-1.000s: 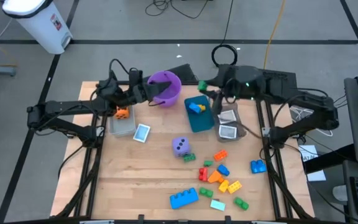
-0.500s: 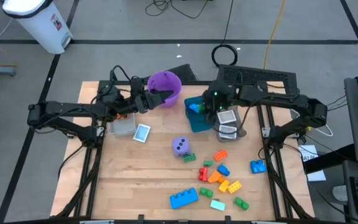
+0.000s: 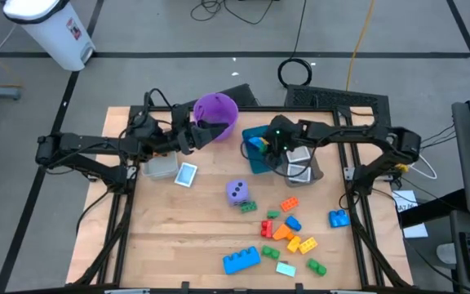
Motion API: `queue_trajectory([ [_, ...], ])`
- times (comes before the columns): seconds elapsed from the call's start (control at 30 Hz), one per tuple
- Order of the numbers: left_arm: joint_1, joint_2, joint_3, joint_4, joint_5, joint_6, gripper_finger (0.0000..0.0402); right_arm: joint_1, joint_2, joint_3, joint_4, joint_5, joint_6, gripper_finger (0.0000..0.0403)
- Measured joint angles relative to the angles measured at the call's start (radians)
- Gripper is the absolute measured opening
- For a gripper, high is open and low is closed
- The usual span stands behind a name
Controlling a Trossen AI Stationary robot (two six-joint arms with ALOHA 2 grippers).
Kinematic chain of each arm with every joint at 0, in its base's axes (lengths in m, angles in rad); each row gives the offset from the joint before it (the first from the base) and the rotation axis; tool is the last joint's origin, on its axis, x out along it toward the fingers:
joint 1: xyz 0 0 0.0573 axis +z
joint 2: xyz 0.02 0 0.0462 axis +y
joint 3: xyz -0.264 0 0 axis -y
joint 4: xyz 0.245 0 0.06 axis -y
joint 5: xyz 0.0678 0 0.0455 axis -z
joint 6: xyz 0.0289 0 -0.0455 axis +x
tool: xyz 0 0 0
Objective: Pick & Place Toys
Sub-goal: Put the green game piece into the blue bin
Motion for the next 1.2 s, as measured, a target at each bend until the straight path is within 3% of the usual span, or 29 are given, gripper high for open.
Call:
queue_trajectory([
  [0.43,0.001,0.0,0.0,-0.007,0.052,-0.008,0.0255,-0.006,0.014,0.001,-0.008,0.076,-0.027,0.0148],
  [0.9,0.0,0.0,0.0,-0.009,0.098,-0.021,0.0255,-0.006,-0.037,0.001,0.006,0.071,0.022,0.0224],
  [1.07,-0.008,0.0,0.0,-0.043,0.199,0.016,0.0255,-0.006,-0.124,0.001,0.073,-0.038,0.084,0.0234],
  [1.2,-0.041,0.0,0.0,-0.097,0.207,0.061,0.0255,0.005,-0.194,0.001,0.188,-0.152,0.213,0.0234],
])
